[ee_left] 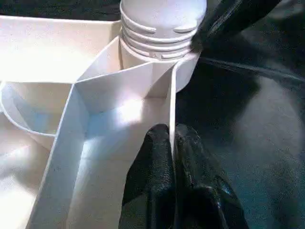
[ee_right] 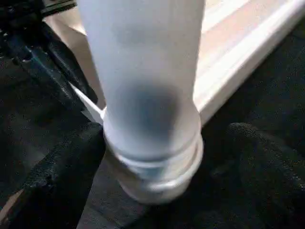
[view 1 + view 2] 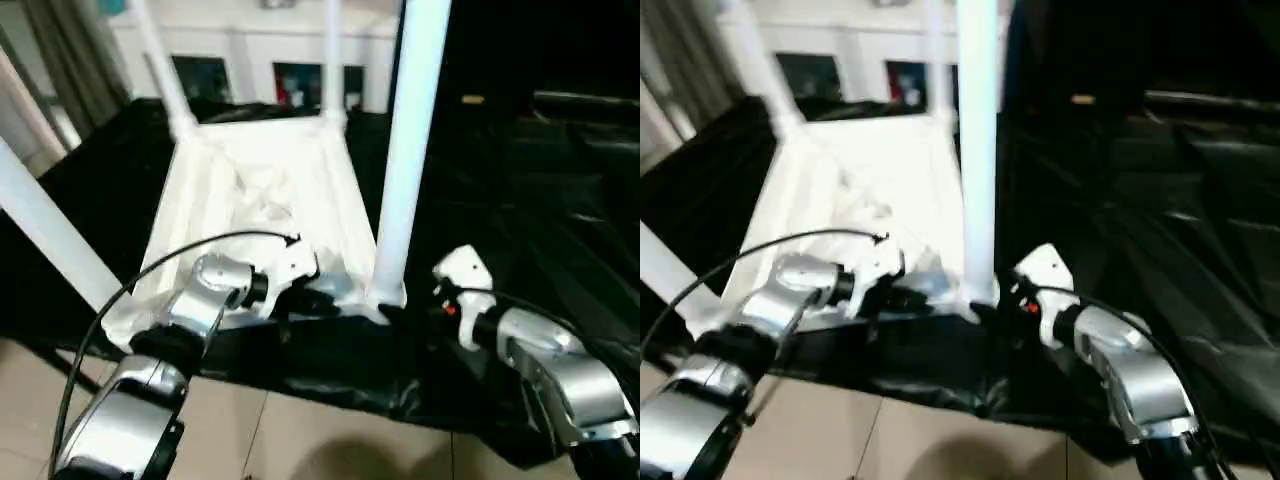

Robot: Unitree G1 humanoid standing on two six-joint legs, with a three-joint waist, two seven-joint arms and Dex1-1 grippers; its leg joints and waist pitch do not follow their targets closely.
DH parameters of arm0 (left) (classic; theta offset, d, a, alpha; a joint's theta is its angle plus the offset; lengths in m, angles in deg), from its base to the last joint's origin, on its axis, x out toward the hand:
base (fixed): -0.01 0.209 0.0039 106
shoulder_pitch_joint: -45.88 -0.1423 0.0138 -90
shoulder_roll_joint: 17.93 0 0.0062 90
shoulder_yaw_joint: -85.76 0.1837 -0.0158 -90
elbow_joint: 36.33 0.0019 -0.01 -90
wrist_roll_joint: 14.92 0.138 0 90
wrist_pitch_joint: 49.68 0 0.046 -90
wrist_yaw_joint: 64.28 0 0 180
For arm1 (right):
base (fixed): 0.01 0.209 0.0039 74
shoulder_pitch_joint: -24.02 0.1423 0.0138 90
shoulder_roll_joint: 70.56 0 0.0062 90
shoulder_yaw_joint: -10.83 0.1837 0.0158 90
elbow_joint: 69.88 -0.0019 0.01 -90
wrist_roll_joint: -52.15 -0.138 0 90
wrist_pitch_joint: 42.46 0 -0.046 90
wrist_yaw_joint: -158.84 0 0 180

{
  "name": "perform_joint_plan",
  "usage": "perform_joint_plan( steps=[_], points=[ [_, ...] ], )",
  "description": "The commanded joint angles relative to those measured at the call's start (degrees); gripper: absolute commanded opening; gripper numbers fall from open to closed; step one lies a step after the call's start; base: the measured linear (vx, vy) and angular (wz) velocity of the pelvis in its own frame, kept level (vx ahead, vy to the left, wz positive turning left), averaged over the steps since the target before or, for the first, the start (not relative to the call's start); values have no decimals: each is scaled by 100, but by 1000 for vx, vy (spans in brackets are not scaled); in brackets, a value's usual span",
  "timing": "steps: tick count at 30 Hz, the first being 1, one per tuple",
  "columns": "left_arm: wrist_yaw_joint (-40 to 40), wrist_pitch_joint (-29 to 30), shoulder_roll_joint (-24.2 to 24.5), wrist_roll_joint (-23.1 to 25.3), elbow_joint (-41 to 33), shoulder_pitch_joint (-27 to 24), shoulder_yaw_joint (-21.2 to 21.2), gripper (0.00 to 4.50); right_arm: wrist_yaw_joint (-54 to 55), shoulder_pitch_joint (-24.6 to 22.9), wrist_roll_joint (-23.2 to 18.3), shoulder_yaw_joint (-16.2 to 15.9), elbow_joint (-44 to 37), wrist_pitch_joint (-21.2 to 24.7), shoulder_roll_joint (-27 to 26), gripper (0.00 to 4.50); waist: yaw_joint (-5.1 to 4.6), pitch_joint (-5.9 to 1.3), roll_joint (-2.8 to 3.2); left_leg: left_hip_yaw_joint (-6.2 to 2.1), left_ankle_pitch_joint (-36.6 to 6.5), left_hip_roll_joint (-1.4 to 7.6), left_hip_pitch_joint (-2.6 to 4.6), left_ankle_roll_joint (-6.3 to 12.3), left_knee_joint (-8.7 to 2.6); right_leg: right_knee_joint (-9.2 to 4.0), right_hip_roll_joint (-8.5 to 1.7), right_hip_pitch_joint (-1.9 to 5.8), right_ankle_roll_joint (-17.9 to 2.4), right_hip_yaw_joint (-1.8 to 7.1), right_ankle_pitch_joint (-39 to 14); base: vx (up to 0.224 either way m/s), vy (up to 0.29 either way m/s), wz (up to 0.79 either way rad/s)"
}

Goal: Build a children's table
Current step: Rotate leg to tighten

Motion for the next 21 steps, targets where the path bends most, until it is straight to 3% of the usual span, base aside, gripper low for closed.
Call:
perform_joint_plan(
  steps=[1,6,18,21],
  points=[
    [296,28,-132,-493,-277,-96,-26,0,-123,88,-46,-87,-16,-47,-65,443,4,-311,-175,-13,-899,200,-3,517,-352,-357,-334,292,-1182,236,-1531,0,0,0],
    [235,40,-162,-415,-319,-121,-39,0,-160,172,-6,-173,233,-149,-143,443,9,-304,-173,-9,-840,181,-24,513,-348,-364,-340,302,-1119,229,-1604,0,0,0],
    [255,210,-137,-410,-491,-179,-24,0,-176,174,-57,-119,366,-265,-214,347,4,-320,-163,-5,-707,179,-36,556,-330,-345,-338,313,-1132,220,-1459,0,0,0],
    [180,250,-160,-390,-477,-186,-30,0,14,110,-134,-3,432,-335,-409,343,-2,-320,-159,-6,-711,178,-38,547,-329,-347,-338,308,-1127,220,-1481,0,0,0]
  ],
)
